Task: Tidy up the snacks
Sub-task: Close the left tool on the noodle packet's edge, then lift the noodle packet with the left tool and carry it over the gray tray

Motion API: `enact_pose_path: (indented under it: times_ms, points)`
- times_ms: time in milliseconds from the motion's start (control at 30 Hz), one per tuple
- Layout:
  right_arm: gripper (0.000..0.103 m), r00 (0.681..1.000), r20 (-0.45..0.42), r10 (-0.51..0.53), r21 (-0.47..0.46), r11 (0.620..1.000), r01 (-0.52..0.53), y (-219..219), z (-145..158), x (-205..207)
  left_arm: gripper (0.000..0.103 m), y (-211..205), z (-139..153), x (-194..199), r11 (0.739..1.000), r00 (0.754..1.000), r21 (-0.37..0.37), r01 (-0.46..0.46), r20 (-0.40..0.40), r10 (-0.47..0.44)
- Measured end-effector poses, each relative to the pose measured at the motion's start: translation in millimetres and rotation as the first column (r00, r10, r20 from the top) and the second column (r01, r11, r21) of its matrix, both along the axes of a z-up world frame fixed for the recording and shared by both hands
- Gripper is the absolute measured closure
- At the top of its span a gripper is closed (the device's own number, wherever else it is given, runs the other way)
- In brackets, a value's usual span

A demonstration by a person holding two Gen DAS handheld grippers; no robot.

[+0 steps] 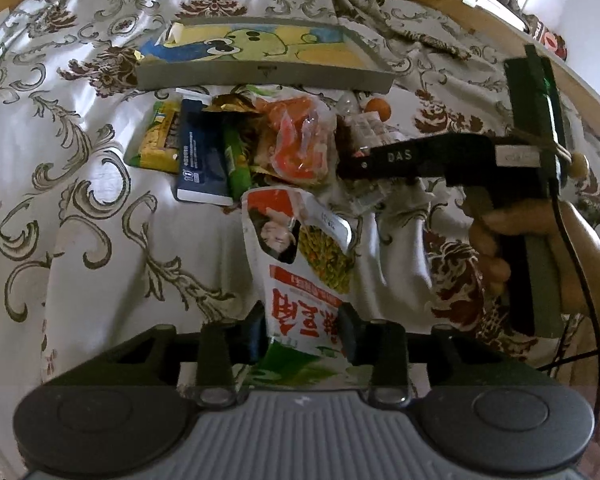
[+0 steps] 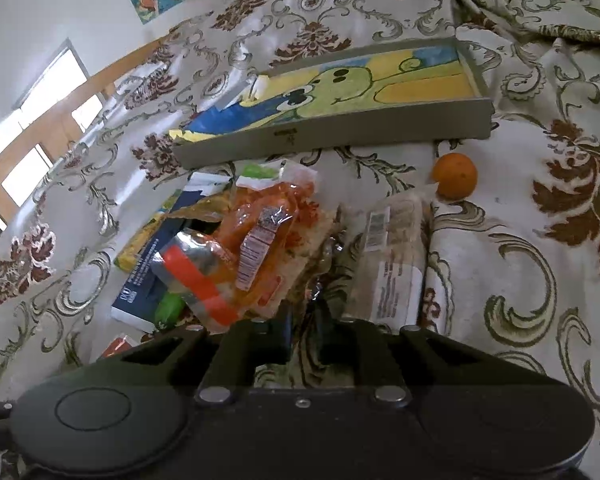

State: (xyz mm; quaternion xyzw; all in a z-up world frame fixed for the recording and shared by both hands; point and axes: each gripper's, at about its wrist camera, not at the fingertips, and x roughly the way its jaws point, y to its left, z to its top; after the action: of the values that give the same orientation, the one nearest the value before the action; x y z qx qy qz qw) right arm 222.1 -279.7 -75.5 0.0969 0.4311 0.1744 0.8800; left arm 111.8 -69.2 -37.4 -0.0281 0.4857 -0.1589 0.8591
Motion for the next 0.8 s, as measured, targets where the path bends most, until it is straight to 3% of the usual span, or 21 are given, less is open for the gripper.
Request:
enact_pose_path:
  times_ms: [233, 800]
  points:
    - [0.097, 1.000, 0.009, 0.010, 0.045, 0.999, -0.010, -12.0, 10.9, -15.5, 0.078, 3.1, 8.5, -3.1, 0.999, 1.000, -0.047, 0.007, 0.022, -0.006]
    - [0.097, 0.999, 0.043, -0.024, 0.110, 0.994, 0.019, -32.1, 25.8, -52.2, 0.090, -5.1, 14.1, 0.9, 0.996, 1.000, -0.087, 0.028, 0.012, -0.027]
